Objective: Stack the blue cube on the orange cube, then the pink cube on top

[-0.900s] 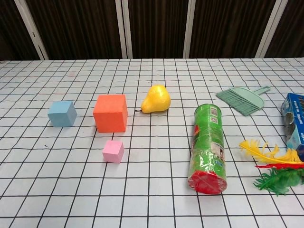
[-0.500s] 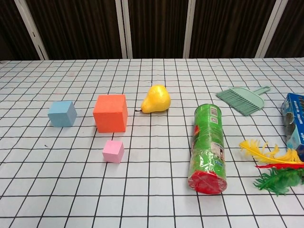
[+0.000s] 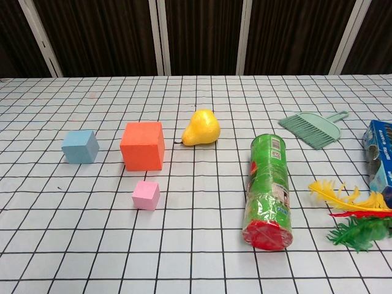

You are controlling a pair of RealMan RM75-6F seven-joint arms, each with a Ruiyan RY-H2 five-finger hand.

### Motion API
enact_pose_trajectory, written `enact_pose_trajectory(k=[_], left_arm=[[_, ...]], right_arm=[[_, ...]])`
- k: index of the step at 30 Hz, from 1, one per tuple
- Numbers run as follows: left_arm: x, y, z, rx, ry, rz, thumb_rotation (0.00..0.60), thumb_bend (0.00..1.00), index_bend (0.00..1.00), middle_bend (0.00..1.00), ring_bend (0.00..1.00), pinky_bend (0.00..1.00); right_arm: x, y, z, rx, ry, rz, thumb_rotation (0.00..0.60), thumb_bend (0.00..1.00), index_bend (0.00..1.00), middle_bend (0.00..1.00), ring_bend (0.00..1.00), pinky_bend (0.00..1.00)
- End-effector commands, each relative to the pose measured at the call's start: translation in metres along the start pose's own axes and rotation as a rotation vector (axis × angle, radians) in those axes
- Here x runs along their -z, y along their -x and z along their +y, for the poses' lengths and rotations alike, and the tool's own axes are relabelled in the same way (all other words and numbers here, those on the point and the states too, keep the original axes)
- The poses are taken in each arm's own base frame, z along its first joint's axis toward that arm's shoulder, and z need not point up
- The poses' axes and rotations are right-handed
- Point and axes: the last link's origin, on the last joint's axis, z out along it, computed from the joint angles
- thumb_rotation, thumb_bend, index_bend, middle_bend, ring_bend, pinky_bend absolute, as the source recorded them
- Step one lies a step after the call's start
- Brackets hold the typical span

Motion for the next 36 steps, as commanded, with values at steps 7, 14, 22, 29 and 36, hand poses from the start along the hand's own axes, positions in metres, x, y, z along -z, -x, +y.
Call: enact_pose_trajectory(k=[7,14,22,29,36], left_arm=[[-0.061,-0.015,0.044,-0.004,0.031,-0.067,0.6,0.21,0.16,0.57,0.4,0.43],[-0.098,-0.003,0.094,-0.032,0.046,-0.185,0.6,0.2,0.2,0.78,0.59,0.55],[-0.132,0.021,0.135,-0.159,-0.044,-0.264,0.6,0.18,0.21,0.86,0.71,0.65],[-0.147,0.036,0.156,-0.21,-0.089,-0.281,0.6,0.18,0.23,0.92,0.81,0.75],[-0.158,0.047,0.158,-0.224,-0.132,-0.289,0.6,0.18,0.24,0.92,0.81,0.74]], right_arm=[[-0.001,0.001,-0.001,-0.009,-0.008,-0.007,0.6,0.19,0.06,0.09,0.16,0.15],[-0.002,0.001,0.002,-0.021,-0.001,-0.023,0.6,0.19,0.06,0.09,0.16,0.15],[-0.002,0.002,0.004,-0.031,0.001,-0.048,0.6,0.19,0.06,0.09,0.16,0.19],[-0.003,0.003,0.006,-0.034,0.009,-0.061,0.6,0.19,0.06,0.09,0.16,0.19],[-0.004,0.004,0.006,-0.034,0.011,-0.07,0.6,0.19,0.06,0.09,0.16,0.19]])
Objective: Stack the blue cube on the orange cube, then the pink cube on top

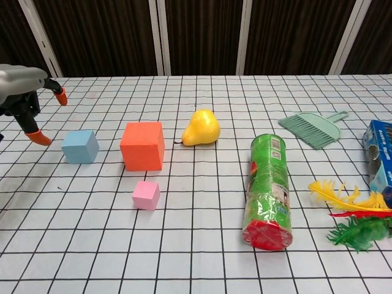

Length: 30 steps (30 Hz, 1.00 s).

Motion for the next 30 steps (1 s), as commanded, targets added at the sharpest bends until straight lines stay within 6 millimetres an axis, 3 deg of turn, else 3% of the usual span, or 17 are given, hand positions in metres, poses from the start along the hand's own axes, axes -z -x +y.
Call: enact_pose_trajectory(k=[1,10,30], left_arm=[[-0.006,0.003,0.002,0.0,-0.014,-0.008,0.6,0.18,0.24,0.92,0.81,0.74],[-0.021,0.011,0.001,-0.043,-0.028,-0.014,0.6,0.18,0.29,0.92,0.81,0.74],[-0.039,0.037,0.023,-0.058,0.032,-0.072,0.6,0.19,0.29,0.92,0.8,0.74]], right_arm=[[0.0,0.0,0.0,0.001,0.0,-0.003,0.6,0.19,0.06,0.09,0.16,0.19],[-0.001,0.003,-0.002,0.009,0.002,-0.016,0.6,0.19,0.06,0.09,0.16,0.19],[-0.004,0.005,0.0,0.019,0.028,-0.034,0.6,0.19,0.06,0.09,0.16,0.19]])
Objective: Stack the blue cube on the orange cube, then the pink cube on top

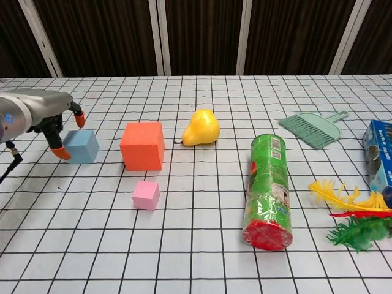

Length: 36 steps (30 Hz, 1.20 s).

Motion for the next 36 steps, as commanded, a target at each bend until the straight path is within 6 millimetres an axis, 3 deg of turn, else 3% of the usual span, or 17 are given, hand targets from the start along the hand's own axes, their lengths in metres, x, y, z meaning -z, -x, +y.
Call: enact_pose_trajectory(k=[1,26,36], left_arm=[[-0.0003,0.0034,0.0038,0.003,0.008,-0.022,0.6,0.19,0.29,0.92,0.8,0.74],[-0.0044,0.0003,0.0075,0.003,0.003,0.008,0.6,0.2,0.36,0.92,0.8,0.74],[-0.0048,-0.0007,0.0089,-0.01,-0.004,0.015,0.6,0.28,0.4,0.92,0.8,0.74]], right_arm=[[0.0004,-0.0002,0.0002,0.0,0.001,0.0,0.6,0.19,0.06,0.09,0.16,0.19],[-0.0012,0.0023,0.0,0.002,0.006,-0.02,0.6,0.19,0.06,0.09,0.16,0.19],[-0.0014,0.0031,0.0,-0.008,0.007,-0.035,0.6,0.19,0.06,0.09,0.16,0.19]])
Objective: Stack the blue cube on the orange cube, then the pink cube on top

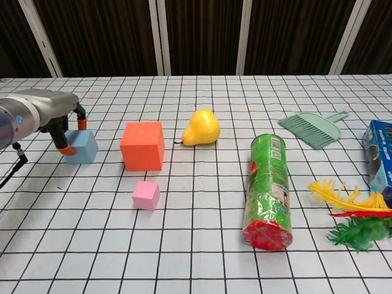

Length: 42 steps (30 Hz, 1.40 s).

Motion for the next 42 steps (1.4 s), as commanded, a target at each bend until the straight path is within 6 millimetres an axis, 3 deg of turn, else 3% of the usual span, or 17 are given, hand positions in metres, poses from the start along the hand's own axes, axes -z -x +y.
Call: enact_pose_trajectory(k=[1,11,24,29,42], left_arm=[[0.0,-0.001,0.001,-0.002,0.0,0.002,0.6,0.28,0.4,0.92,0.8,0.74],[0.004,-0.009,0.003,0.021,0.01,0.033,0.6,0.36,0.43,0.91,0.8,0.74],[0.054,-0.079,0.0,0.127,0.06,0.133,0.6,0.36,0.46,0.91,0.8,0.74],[0.066,-0.085,0.015,0.156,0.098,0.102,0.6,0.36,0.47,0.91,0.8,0.74],[0.067,-0.082,0.069,0.111,0.133,0.078,0.6,0.36,0.47,0.91,0.8,0.74]], right_arm=[[0.0,0.0,0.0,-0.005,-0.002,-0.005,0.6,0.19,0.06,0.09,0.16,0.19],[0.001,-0.001,-0.001,-0.009,-0.006,-0.004,0.6,0.19,0.06,0.09,0.16,0.19],[0.003,-0.003,-0.003,-0.016,-0.025,0.006,0.6,0.19,0.06,0.09,0.16,0.19],[0.005,-0.005,-0.002,-0.026,-0.027,0.013,0.6,0.19,0.06,0.09,0.16,0.19],[0.008,-0.011,0.008,-0.056,-0.012,0.035,0.6,0.19,0.06,0.09,0.16,0.19]])
